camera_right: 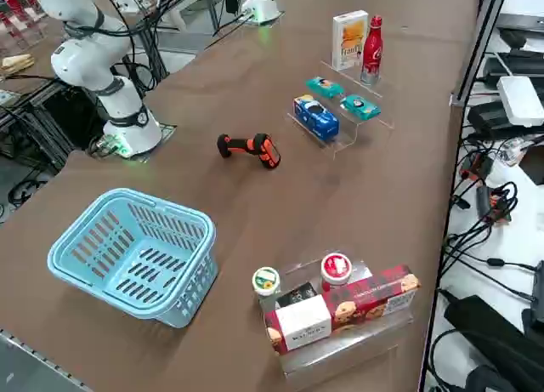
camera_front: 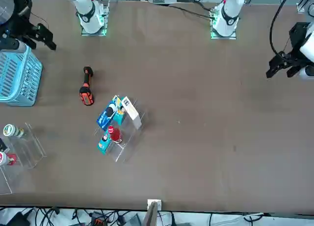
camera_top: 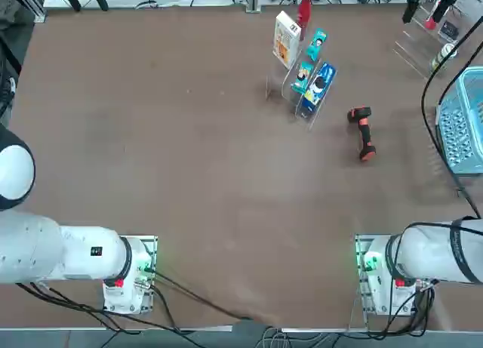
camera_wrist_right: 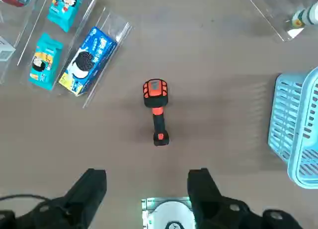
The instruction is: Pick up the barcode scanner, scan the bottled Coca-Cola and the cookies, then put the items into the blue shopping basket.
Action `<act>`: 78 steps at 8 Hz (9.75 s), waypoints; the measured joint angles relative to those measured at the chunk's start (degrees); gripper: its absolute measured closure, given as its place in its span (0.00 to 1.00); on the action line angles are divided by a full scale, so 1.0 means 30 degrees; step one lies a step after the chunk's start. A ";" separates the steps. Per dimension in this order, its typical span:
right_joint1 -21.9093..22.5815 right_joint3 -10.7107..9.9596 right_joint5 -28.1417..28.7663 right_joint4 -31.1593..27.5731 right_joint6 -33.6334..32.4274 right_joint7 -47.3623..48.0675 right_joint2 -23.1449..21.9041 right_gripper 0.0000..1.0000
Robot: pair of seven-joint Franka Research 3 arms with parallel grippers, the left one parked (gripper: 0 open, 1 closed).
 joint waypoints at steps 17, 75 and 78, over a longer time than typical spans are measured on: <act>-0.0061 -0.0003 -0.0040 -1.9943 2.2090 -0.0572 -0.0299 0.00; 0.0421 -0.1035 3.7543 -1.3746 0.9309 -2.5295 0.8610 0.57; 0.0538 -0.1034 3.7694 -1.3694 0.9309 -2.5356 0.8612 0.57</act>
